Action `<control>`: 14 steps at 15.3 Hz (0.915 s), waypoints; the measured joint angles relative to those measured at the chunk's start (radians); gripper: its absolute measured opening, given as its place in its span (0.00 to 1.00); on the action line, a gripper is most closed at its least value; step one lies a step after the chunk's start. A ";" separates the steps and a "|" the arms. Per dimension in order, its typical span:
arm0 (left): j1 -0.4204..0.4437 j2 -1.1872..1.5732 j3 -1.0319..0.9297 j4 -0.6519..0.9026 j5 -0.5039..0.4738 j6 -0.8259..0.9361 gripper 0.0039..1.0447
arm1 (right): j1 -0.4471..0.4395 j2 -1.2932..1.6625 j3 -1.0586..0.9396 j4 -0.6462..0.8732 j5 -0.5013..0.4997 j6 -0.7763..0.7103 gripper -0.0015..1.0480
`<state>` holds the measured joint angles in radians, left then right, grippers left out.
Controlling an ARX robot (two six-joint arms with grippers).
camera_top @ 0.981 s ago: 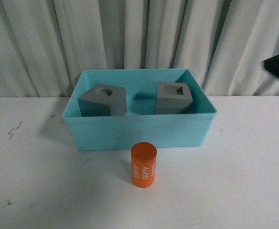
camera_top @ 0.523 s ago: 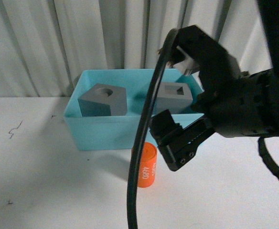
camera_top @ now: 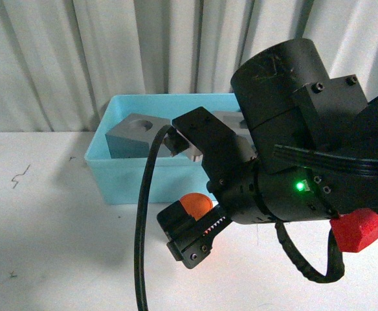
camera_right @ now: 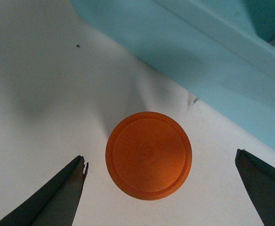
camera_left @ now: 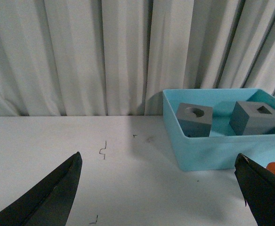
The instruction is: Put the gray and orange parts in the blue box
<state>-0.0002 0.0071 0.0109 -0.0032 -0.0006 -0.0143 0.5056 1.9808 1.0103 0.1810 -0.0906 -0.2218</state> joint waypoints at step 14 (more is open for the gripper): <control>0.000 0.000 0.000 0.000 0.000 0.000 0.94 | 0.018 0.102 0.086 0.018 0.003 0.099 0.84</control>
<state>-0.0002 0.0071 0.0109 -0.0032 -0.0006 -0.0143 0.5232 2.0827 1.0966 0.1989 -0.0872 -0.1226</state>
